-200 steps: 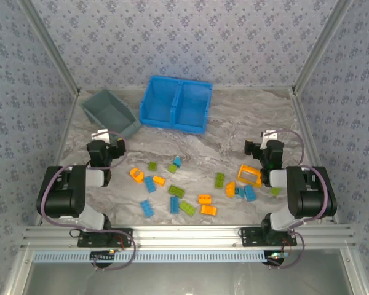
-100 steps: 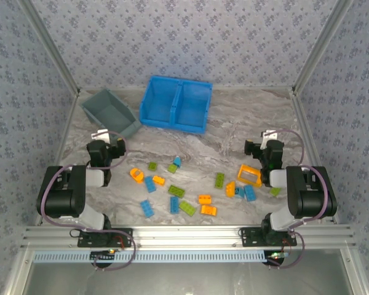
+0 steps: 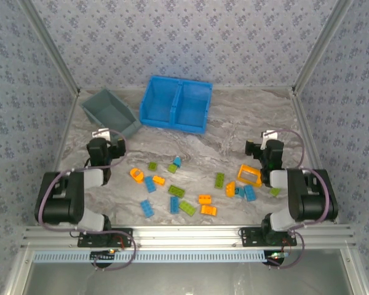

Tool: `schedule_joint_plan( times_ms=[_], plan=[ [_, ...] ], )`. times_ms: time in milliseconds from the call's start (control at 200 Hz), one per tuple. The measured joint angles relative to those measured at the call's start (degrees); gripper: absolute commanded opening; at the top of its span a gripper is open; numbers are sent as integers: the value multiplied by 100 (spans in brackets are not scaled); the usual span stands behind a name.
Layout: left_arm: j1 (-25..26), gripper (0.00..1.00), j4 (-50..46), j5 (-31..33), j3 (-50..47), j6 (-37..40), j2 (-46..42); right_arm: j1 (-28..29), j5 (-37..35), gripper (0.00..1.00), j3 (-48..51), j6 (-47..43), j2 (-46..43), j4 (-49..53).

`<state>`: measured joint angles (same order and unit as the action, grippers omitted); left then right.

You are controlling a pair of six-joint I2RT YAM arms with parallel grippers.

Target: Sort the legos into containers by color

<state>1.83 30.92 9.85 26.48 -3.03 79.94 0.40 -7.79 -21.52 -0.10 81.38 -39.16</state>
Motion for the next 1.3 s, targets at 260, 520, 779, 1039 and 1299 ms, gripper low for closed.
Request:
schedule_joint_plan(
  times_ms=[260,520,779,1039,1299],
  plan=[
    [981,99,-3440,667,3438,-1276,-1961,798,-804,98,-3062,1565,-3150,3571],
    [186,92,-6461,-356,6330,-2911,98,1930,-396,82,-5040,2970,-2013,5963],
    [-280,99,-8072,-1049,7556,-3139,3001,3071,68,82,-5368,3082,81,7267],
    [-321,96,-8266,-1233,9809,-2669,4461,3104,575,82,-5761,3075,575,7372],
    [-304,99,-8367,-1742,11234,-2299,5696,3112,748,81,-5648,3075,575,7344]
  ],
)
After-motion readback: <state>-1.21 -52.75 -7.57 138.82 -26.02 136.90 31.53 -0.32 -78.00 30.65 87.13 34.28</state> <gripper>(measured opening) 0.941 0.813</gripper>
